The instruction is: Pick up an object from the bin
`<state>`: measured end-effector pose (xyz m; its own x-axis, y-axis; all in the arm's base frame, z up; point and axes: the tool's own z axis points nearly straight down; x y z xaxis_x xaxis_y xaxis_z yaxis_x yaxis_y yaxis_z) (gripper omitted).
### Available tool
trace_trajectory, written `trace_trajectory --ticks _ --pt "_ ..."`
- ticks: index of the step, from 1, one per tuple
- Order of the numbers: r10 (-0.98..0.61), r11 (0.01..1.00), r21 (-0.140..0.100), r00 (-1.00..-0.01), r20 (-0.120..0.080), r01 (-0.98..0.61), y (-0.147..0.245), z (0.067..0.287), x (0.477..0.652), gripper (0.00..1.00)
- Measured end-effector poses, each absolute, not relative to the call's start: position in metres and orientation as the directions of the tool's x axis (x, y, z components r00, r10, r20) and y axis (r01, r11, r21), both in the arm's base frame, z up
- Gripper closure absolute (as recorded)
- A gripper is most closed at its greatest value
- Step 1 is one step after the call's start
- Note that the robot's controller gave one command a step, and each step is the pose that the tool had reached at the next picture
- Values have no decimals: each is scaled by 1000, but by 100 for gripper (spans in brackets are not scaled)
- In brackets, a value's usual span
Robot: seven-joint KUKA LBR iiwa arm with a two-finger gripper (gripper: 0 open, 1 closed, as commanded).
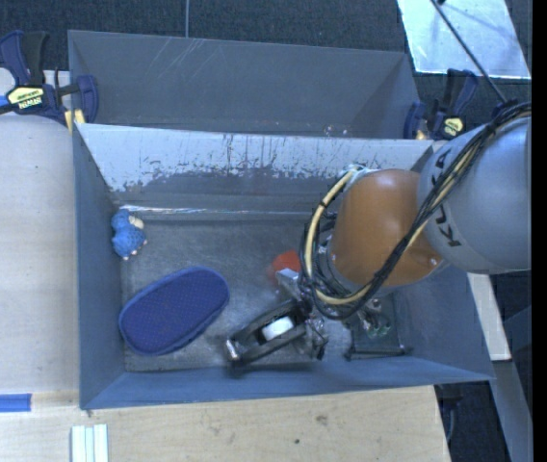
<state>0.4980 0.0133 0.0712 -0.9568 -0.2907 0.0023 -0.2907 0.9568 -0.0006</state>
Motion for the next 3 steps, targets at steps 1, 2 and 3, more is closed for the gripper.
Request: trace_trajectory --ticks 1,2,3 --pt "-538 843 -7 -843 -10 -538 -2 288 507 100" --pt "-419 908 3 -908 4 -419 -1 164 494 100" --pt "-418 908 -1 -908 -3 -418 -1 167 496 0"
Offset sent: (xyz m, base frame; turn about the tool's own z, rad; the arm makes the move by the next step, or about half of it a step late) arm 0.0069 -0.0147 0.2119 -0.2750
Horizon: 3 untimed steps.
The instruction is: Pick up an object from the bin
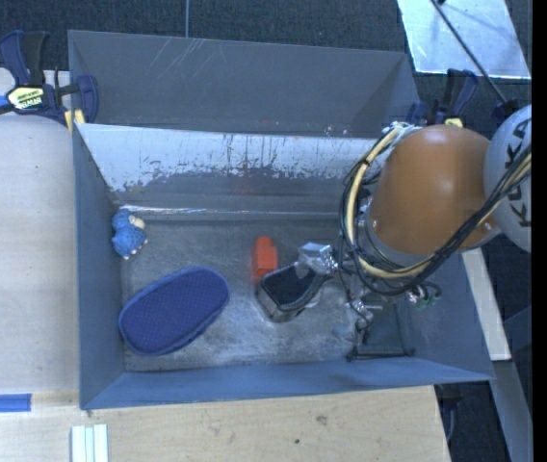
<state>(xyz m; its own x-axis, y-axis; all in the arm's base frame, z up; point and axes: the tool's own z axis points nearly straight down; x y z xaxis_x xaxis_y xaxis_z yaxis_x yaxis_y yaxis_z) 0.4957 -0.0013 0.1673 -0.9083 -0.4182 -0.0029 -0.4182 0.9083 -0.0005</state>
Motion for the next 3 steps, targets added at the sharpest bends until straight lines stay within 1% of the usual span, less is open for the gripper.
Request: trace_trajectory --ticks 1,2,3 --pt "-150 989 0 -989 -2 -150 3 93 550 0" --pt "-577 817 -1 -817 -3 -577 8 70 538 0" --pt "-575 818 -3 -818 -6 -575 8 71 539 100"
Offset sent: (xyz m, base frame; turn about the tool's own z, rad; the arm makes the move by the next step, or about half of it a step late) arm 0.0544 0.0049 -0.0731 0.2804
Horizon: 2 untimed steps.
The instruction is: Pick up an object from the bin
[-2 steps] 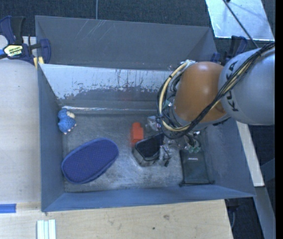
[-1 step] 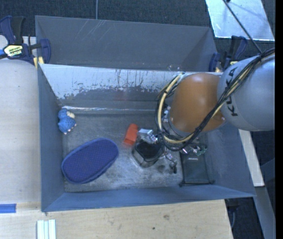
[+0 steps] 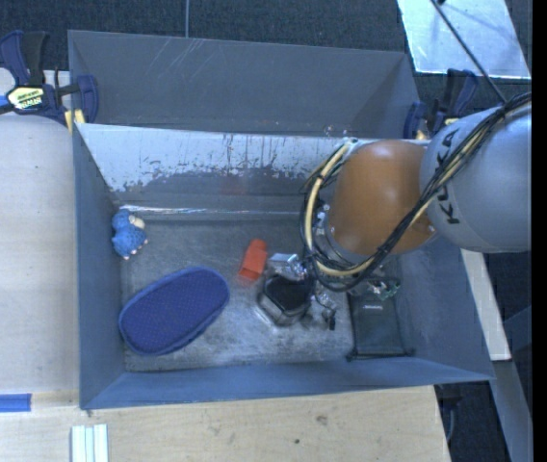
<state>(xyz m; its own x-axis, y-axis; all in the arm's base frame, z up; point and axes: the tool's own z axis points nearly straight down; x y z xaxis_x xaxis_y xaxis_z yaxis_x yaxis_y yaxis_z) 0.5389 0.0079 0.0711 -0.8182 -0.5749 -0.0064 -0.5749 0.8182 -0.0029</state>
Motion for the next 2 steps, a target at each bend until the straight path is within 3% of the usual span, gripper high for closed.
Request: trace_trajectory --ticks 1,2 --pt "-625 781 -1 -781 -2 -625 28 188 507 100" --pt "-942 335 0 -335 -1 -942 15 252 518 100"
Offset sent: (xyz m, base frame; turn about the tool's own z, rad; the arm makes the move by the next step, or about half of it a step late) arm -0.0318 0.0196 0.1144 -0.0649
